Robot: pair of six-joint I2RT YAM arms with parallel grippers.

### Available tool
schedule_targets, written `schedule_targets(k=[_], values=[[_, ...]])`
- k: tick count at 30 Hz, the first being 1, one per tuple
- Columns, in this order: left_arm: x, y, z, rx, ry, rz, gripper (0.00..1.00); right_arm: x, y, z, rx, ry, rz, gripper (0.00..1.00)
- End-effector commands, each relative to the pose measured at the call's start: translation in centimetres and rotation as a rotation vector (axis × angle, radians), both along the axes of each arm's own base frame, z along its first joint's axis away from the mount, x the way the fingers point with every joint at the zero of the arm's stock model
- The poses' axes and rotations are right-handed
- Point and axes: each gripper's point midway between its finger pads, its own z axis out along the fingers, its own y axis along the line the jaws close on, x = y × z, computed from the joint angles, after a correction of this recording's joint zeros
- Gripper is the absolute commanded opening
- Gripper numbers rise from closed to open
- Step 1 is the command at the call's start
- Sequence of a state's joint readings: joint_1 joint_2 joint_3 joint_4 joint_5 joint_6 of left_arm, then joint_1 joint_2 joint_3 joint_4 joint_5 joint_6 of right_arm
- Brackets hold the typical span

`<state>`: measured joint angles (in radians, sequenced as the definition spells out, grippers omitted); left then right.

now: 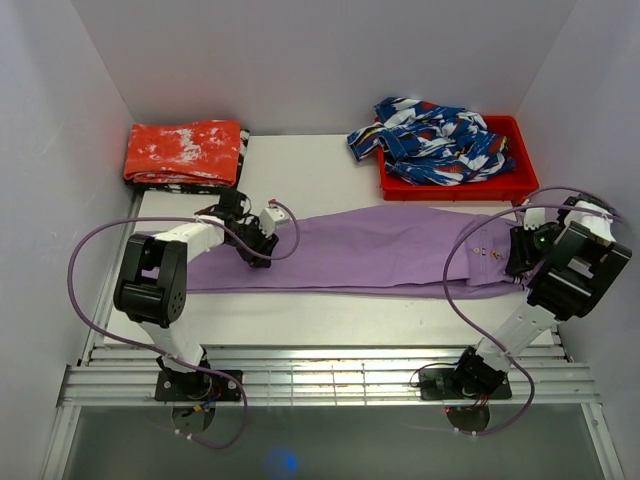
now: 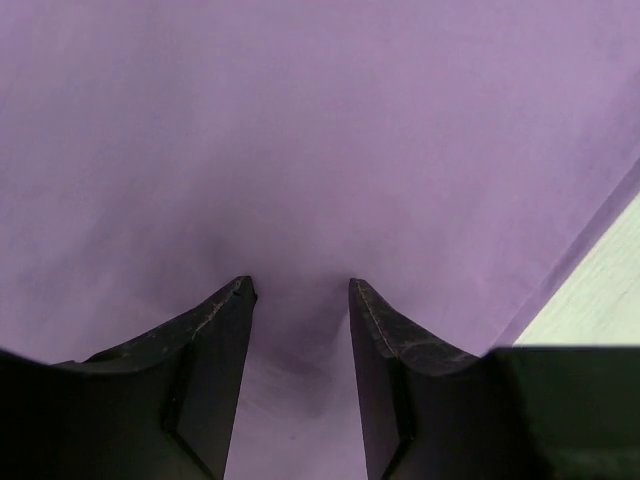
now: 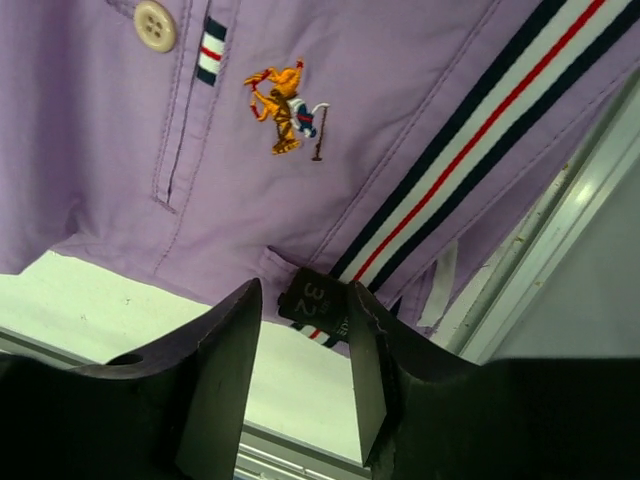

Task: Fold and stack the trousers
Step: Fold the trousers

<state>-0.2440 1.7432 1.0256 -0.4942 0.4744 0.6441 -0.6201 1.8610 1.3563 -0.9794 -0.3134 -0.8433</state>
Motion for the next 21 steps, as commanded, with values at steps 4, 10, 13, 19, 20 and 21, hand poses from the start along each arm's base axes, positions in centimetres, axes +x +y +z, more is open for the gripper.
schedule_targets(k=[4,10,13,19,20,21], values=[[-1.2,8.7,-2.4,0.176,0.037,0.126,0.54,0.7,1.3,0.5,0.047,0.006,-0.033,0.56],[-1.2,8.3,-1.9,0.137,0.047,0.132,0.59,0.6,0.9,3.6,0.017,-0.023,-0.055,0.63],[-1.0,8.1,-1.8,0.12,0.054,0.15,0.6,-0.6,2.9,2.9,0.099,0.006,-0.062,0.63],[-1.6,7.8,-1.7,0.104,0.065,0.172,0.61,-1.2,3.8,-0.8,0.144,0.057,-0.135,0.61],[-1.7,7.8,-1.8,0.105,0.062,0.17,0.62,-1.2,3.9,-1.1,0.156,0.064,-0.141,0.59],[-1.9,7.9,-1.8,0.108,0.061,0.167,0.62,-1.3,4.1,-1.4,0.173,0.078,-0.146,0.58]])
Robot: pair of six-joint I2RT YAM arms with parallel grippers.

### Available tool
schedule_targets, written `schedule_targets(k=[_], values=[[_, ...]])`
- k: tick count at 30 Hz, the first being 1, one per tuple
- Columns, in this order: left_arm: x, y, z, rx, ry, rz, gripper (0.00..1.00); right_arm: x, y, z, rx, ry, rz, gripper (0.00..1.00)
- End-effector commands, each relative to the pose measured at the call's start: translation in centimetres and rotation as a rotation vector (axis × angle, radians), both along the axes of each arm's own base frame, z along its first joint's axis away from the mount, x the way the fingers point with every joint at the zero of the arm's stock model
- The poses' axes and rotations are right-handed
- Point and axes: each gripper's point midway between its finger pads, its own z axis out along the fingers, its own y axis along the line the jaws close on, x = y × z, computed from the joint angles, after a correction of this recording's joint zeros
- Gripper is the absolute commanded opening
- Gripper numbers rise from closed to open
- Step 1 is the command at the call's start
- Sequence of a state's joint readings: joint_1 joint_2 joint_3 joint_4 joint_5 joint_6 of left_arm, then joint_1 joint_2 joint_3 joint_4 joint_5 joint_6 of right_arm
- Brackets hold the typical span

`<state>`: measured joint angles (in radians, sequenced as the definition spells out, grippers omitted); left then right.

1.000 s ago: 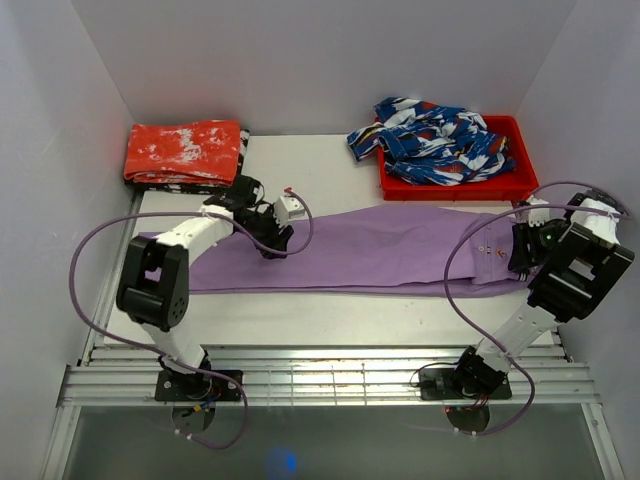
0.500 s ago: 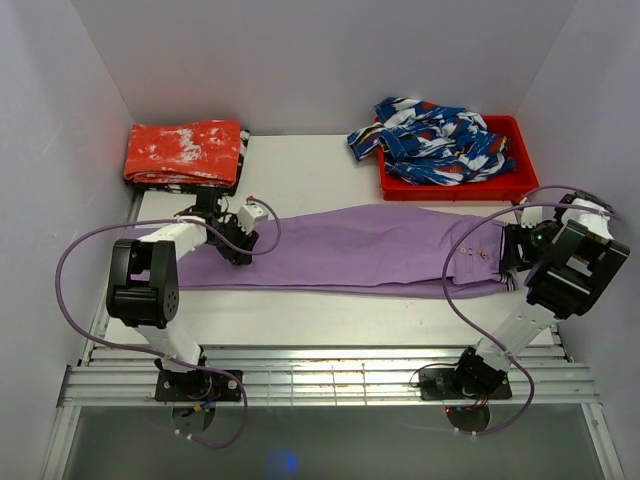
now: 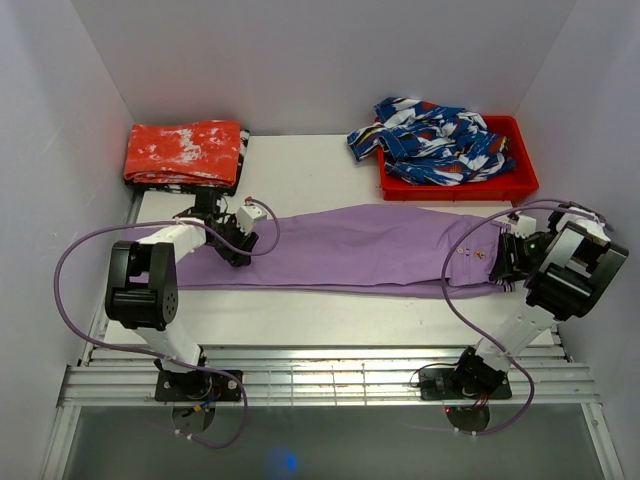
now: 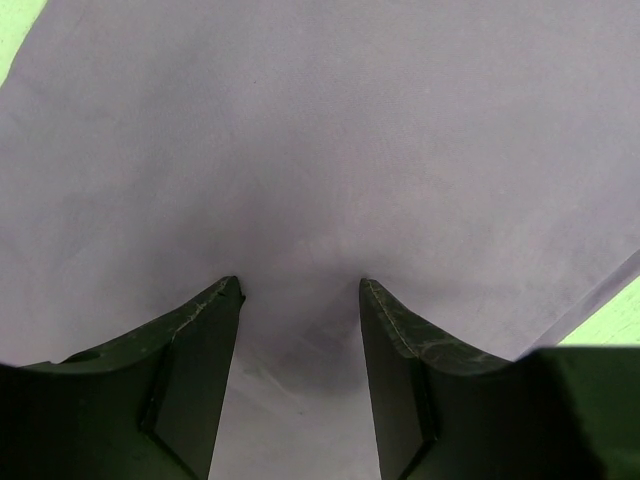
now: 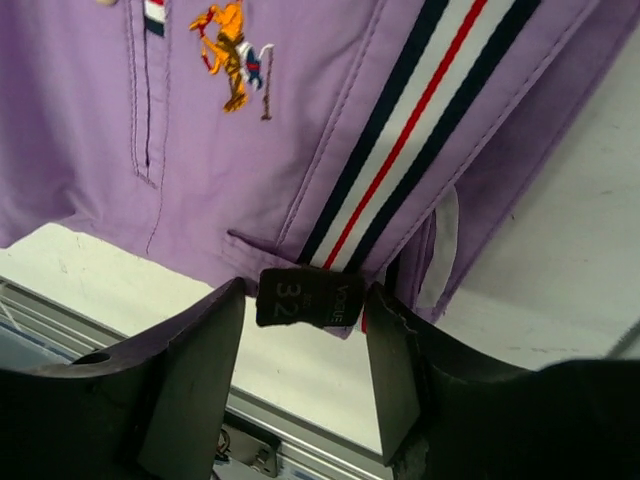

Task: Fold and stack the trousers
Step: Fold the trousers

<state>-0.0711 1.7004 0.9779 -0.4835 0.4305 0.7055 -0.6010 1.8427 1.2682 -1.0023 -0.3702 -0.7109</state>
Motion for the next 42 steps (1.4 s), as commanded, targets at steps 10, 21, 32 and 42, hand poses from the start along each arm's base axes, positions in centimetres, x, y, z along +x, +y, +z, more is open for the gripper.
schedule_targets(k=[10,21,32,42], values=[[-4.3,1.8,-3.2,0.082,0.133,0.048,0.62,2.1,-0.9,4.4,0.0,-0.086,0.01,0.08],[-4.2,2.7,-4.2,0.129,0.141,0.072,0.61,-1.7,-4.0,2.2,-0.134,0.049,0.138,0.08],[-3.7,1.1,-0.9,0.046,0.068,-0.01,0.63,0.0,-5.2,-0.9,-0.14,0.062,0.122,0.36],[-1.9,-4.8,9.5,-0.194,-0.083,-0.044,0.74,5.8,-0.3,9.8,-0.097,-0.298,0.259,0.66]])
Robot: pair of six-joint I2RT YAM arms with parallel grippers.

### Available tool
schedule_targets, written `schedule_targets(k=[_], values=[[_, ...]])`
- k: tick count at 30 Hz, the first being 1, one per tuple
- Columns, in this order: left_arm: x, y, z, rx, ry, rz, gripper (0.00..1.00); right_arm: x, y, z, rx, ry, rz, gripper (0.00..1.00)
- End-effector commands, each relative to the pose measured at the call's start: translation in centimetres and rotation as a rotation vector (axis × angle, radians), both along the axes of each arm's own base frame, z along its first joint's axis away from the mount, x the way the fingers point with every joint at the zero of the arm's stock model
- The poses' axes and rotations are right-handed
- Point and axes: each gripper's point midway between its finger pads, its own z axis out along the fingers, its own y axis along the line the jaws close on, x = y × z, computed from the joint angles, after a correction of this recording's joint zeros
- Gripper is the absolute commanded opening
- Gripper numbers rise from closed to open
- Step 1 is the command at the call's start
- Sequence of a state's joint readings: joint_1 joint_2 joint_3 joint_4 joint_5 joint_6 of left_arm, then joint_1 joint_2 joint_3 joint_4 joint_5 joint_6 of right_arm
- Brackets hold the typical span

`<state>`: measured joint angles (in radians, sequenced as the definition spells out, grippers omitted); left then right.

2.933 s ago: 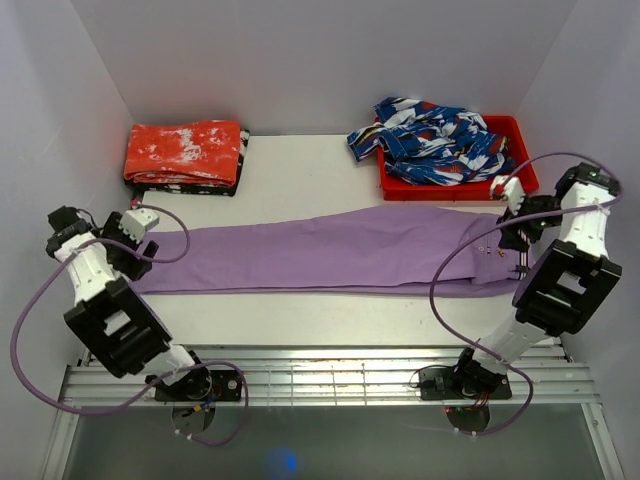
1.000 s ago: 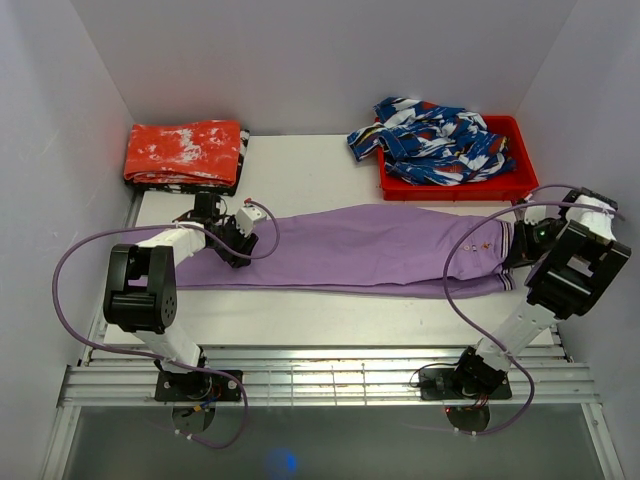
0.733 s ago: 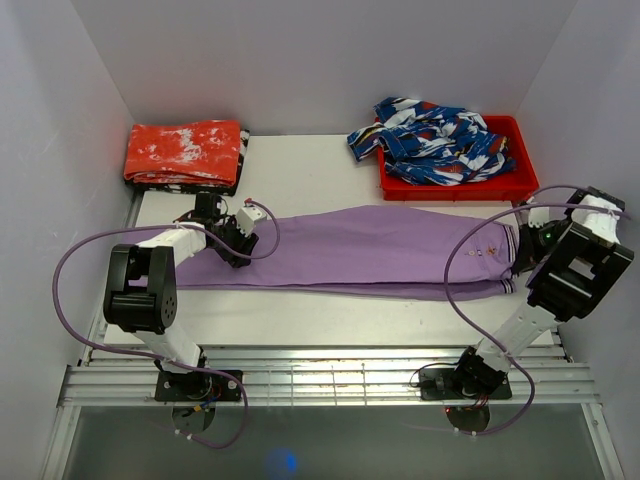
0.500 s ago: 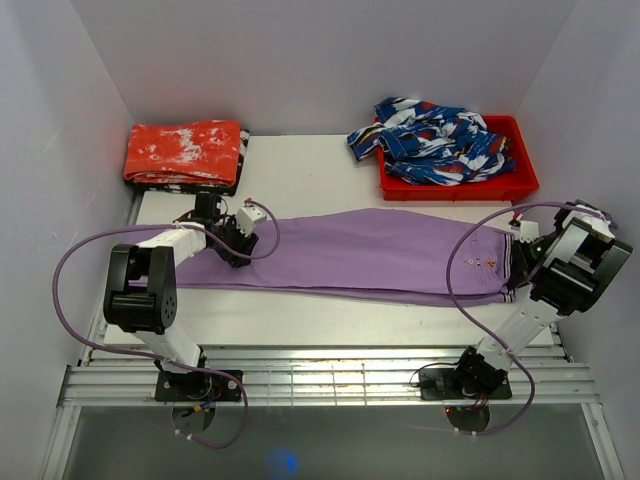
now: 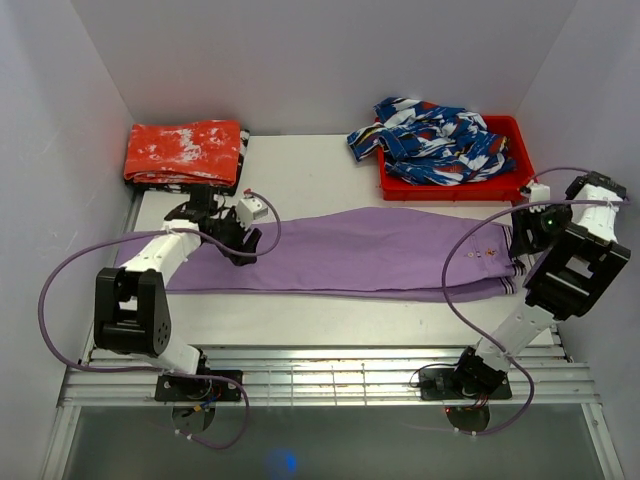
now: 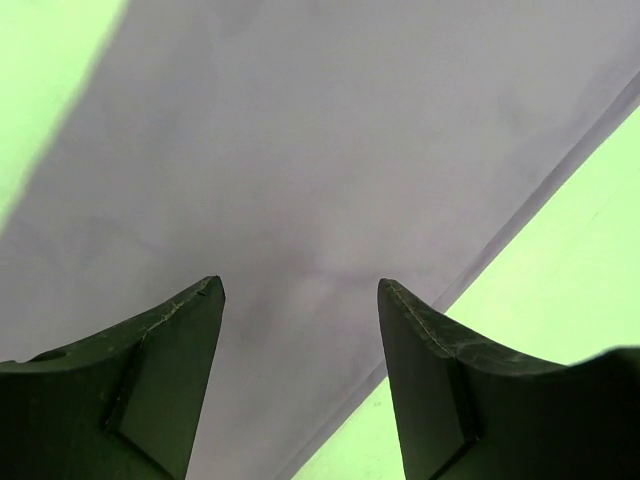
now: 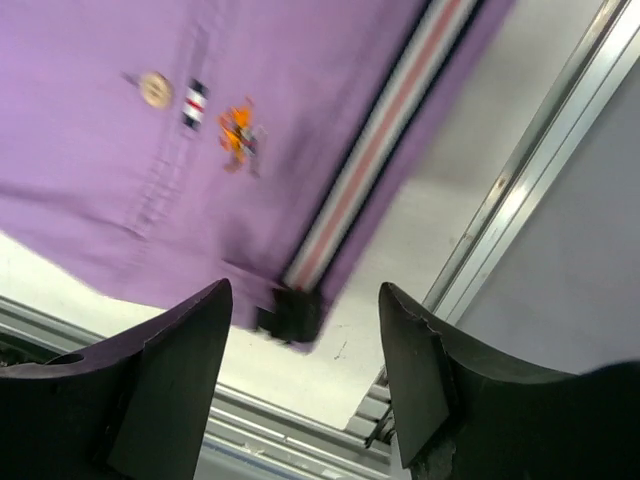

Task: Fold and stack the trousers
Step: Fold the trousers

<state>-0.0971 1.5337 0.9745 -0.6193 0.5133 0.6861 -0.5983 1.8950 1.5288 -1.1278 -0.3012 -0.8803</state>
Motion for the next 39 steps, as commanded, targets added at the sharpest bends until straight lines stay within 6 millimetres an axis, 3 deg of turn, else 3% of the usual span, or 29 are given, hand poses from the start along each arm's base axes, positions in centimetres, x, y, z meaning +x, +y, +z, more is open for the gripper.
schedule_targets(k=[1,2,4,5,6,8,9,11,13,16,21,26,33,37,38,39], values=[[1.8,-2.5,5.4,-0.119,-0.073,0.057,0.74,2.9,5.2,6.2,0.06,-0.21,0.136,0.66],[2.8,-1.8,5.4,-0.109,-0.072,0.127,0.74,3.1,8.1,6.1,0.079,-0.207,0.191,0.65],[4.1,0.1,5.5,-0.18,0.008,0.302,0.75,4.1,10.9,5.6,0.103,-0.219,0.199,0.65],[4.4,0.8,5.6,-0.208,0.032,0.349,0.74,4.0,13.4,4.6,0.127,-0.196,0.239,0.65],[5.0,3.3,5.6,-0.22,0.042,0.445,0.75,4.1,14.5,4.1,0.138,-0.19,0.248,0.65],[5.2,5.4,5.6,-0.242,0.085,0.554,0.75,4.8,16.9,2.5,0.149,-0.17,0.279,0.65],[5.2,7.5,5.6,-0.25,0.09,0.618,0.75,4.4,17.5,1.3,0.152,-0.144,0.279,0.65],[4.5,9.4,5.7,-0.243,0.098,0.664,0.78,5.1,17.4,-1.0,0.114,-0.123,0.258,0.65],[3.9,12.1,5.9,-0.242,0.086,0.715,0.81,4.7,15.9,-3.5,0.044,-0.069,0.235,0.65],[2.7,15.3,7.2,-0.28,0.045,0.759,0.98,4.9,13.1,-6.0,-0.023,-0.047,0.181,0.66],[0.8,19.9,7.2,-0.299,0.028,0.833,0.98,3.5,8.7,-8.1,-0.046,0.023,0.077,0.67],[-0.3,22.6,6.4,-0.383,0.1,0.921,0.98,2.1,5.5,-8.4,-0.075,0.043,0.009,0.68],[-1.0,26.5,2.8,-0.187,0.149,1.07,0.98,1.2,2.9,-8.0,-0.124,0.045,-0.035,0.69],[-0.8,27.6,1.0,-0.143,0.164,1.094,0.98,0.8,2.2,-7.8,-0.136,0.044,-0.03,0.7],[-0.9,27.9,-0.2,-0.136,0.199,1.101,0.96,0.9,2.2,-7.7,-0.136,0.041,-0.027,0.7],[-0.7,28.5,-0.4,-0.12,0.204,1.127,0.87,1.0,2.1,-7.5,-0.138,0.036,-0.024,0.7]])
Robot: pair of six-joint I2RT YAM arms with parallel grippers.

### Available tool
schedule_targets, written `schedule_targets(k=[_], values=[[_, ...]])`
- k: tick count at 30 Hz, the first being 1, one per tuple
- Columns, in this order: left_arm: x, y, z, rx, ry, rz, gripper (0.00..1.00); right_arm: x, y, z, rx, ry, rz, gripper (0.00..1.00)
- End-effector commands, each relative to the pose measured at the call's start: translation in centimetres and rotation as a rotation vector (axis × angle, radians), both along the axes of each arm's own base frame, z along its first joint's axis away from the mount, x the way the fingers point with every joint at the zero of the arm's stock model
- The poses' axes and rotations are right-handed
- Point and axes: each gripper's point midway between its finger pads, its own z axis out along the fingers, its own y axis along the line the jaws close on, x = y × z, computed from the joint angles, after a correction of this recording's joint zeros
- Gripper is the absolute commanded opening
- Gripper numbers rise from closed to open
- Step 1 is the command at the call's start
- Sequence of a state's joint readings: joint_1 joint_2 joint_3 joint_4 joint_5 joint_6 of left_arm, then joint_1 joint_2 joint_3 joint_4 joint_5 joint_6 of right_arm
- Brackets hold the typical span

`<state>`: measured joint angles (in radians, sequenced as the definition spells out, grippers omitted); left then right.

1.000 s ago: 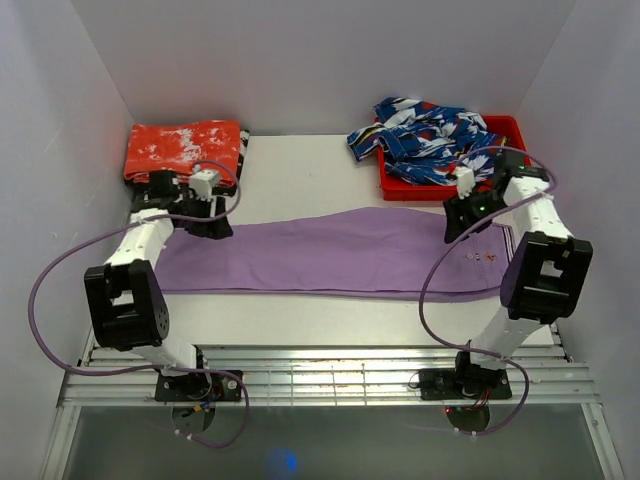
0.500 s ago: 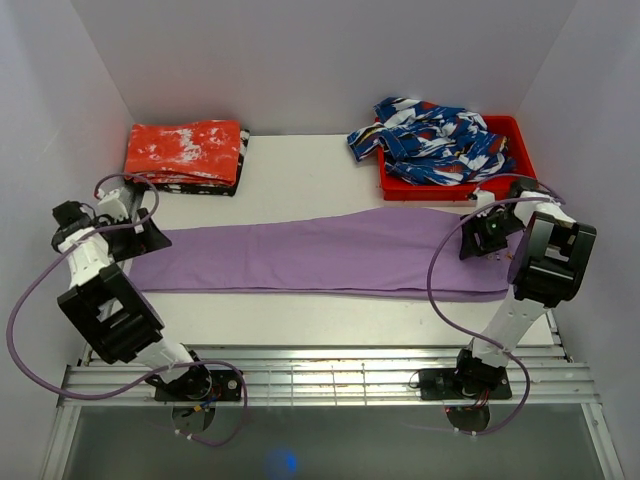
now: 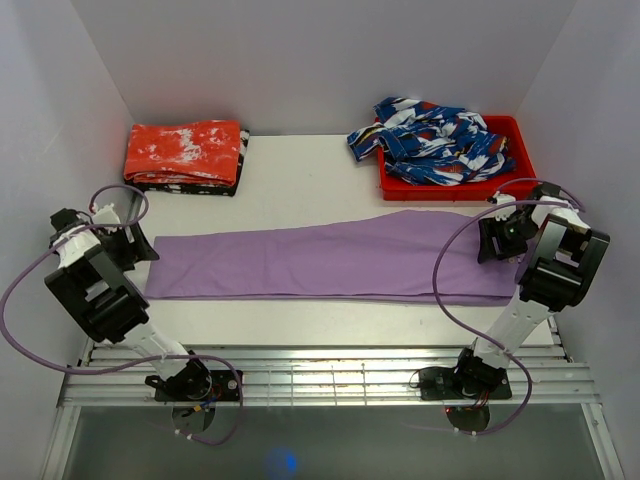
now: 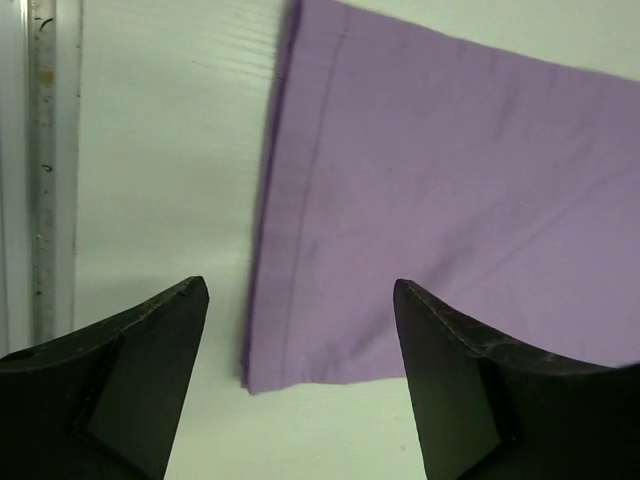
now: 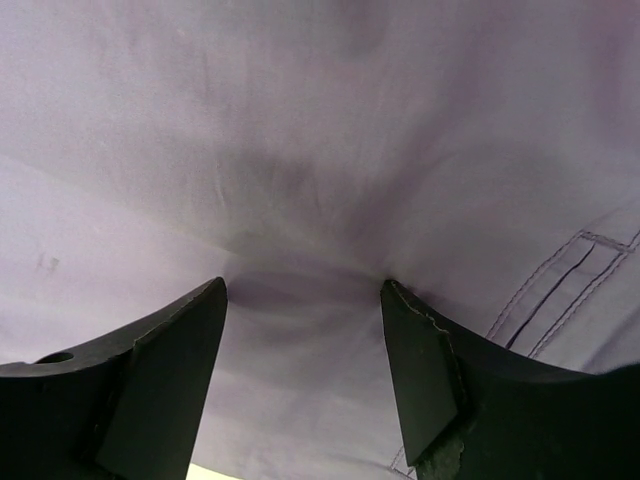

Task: Fold and stack the trousers
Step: Fold the trousers

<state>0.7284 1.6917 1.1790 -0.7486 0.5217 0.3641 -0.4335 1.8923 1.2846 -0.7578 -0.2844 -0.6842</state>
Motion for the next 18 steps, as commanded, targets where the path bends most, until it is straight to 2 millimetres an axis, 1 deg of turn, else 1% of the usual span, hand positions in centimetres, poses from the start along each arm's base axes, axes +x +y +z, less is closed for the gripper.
schedule_targets(k=[1,3,6,7,10,11,13,14,18], values=[[0.3,2.6,-1.7,0.078,0.065,0.047,0.84,-2.2,-2.6,-1.4,-0.103,0.084,-0.006,0.7],[0.2,2.9,-2.6,0.085,0.088,0.05,0.81,-2.1,-2.6,-1.0,-0.099,0.079,-0.003,0.71],[-0.6,2.8,-4.2,0.08,0.151,0.047,0.79,-2.1,-2.1,-0.7,-0.082,0.083,0.007,0.71],[-1.0,2.5,-5.0,0.067,0.171,0.031,0.77,-2.1,-2.0,-0.7,-0.074,0.083,0.01,0.72],[-1.7,1.3,-5.8,0.03,0.183,0.008,0.74,-2.2,-1.8,-0.6,-0.066,0.091,0.014,0.72],[-2.4,0.3,-6.3,0.004,0.198,-0.007,0.73,-2.1,-1.8,-0.5,-0.068,0.088,0.018,0.72],[-3.0,-0.9,-7.0,-0.012,0.217,-0.032,0.7,-2.0,-1.7,-0.3,-0.07,0.084,0.024,0.73],[-3.7,-1.8,-7.7,-0.027,0.234,-0.037,0.68,-2.0,-1.6,-0.3,-0.069,0.085,0.027,0.73],[-4.4,-4.3,-9.0,-0.053,0.272,-0.074,0.61,-1.4,-1.5,0.1,-0.07,0.078,0.032,0.73]])
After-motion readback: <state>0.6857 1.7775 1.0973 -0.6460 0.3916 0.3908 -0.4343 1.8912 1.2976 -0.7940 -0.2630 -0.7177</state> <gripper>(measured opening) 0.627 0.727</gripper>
